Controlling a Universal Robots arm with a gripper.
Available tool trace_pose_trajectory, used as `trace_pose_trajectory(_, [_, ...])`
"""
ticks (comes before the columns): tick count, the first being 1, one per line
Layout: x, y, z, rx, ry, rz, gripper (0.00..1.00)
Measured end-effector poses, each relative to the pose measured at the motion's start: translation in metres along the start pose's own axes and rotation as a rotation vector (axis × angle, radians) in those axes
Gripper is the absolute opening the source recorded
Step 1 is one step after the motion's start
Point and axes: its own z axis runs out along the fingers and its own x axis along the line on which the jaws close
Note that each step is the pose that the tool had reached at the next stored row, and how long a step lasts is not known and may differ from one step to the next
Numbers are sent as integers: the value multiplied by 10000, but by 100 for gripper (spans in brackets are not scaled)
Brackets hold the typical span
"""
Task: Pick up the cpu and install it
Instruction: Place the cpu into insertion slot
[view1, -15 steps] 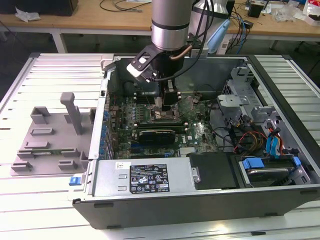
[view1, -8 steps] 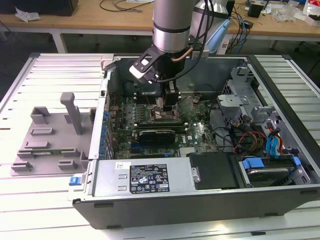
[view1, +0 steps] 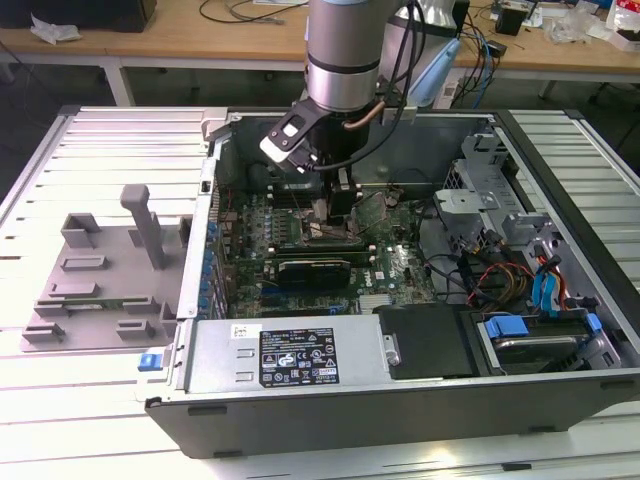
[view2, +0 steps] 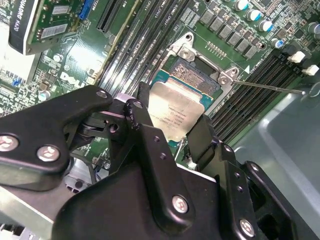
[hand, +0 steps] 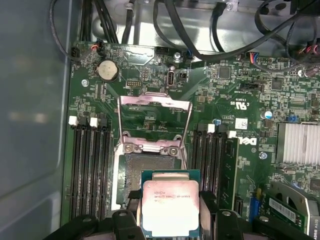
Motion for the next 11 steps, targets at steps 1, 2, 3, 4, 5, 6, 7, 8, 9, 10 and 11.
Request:
trace_pose_trajectory(1, [0,0,12,0,0,0,55])
trace_pose_trajectory(2, [0,0,18,0,0,0,55])
trace_pose_trajectory(3, [1,0,26,0,0,0,55])
trace_pose_trajectory(4, [1,0,32,0,-1,0,55])
trace_pose_trajectory(5, [1,0,37,-1,0,0,55])
trace_pose_trajectory(6, [1,0,45,0,0,0,55])
trace_pose_trajectory(7, [5,1,53,1,-1,3,55])
trace_pose_trajectory(8, [8,0,57,1,-1,4,55])
trace_pose_trajectory(9, [11,1,62,0,-1,4,55])
trace_pose_trajectory(10, [20,1,73,-1,1,7,55])
trace_pose_trajectory(11, [27,2,89,0,0,11,55])
